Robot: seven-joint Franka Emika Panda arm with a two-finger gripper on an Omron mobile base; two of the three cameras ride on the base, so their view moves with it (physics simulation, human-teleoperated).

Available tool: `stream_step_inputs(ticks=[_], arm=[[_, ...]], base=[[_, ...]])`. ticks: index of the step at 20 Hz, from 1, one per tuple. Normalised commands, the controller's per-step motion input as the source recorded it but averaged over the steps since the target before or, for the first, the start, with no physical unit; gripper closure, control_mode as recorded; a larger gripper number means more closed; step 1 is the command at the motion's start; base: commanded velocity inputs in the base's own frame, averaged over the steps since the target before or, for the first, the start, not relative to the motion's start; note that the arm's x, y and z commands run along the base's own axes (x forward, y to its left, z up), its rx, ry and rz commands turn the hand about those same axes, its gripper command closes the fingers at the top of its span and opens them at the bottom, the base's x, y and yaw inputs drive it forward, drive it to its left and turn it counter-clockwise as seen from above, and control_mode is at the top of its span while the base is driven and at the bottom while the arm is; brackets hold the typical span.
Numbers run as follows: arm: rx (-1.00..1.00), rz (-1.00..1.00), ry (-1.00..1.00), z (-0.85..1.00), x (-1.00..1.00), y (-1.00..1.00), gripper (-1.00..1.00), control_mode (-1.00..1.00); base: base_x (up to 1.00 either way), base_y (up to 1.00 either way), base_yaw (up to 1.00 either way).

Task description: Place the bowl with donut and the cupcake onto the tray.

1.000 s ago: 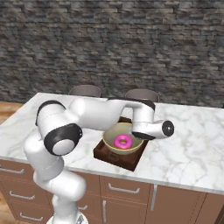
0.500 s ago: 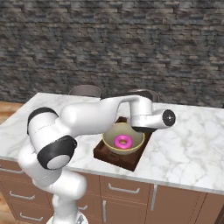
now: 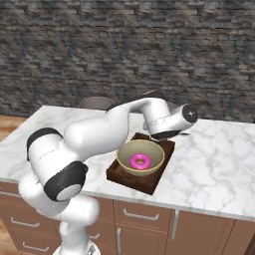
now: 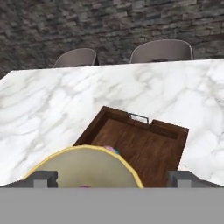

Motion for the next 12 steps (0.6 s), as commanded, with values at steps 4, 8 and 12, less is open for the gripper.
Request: stream_step_inputs(ticks=[4,8,12], arm=[[0.00,0.00,0.12,0.05,-0.12,0.11,-1.00,-1.00],[-0.02,0.00,0.05,0.00,-0.29,0.37,-1.00,-1.00],[-0.15,0.00,0.01,-0.09,-0.29,0.59,-1.00,-1.00]], base=[[0.00,0.00,0.00],[0.00,0.00,0.00],[0.00,0.00,0.00]])
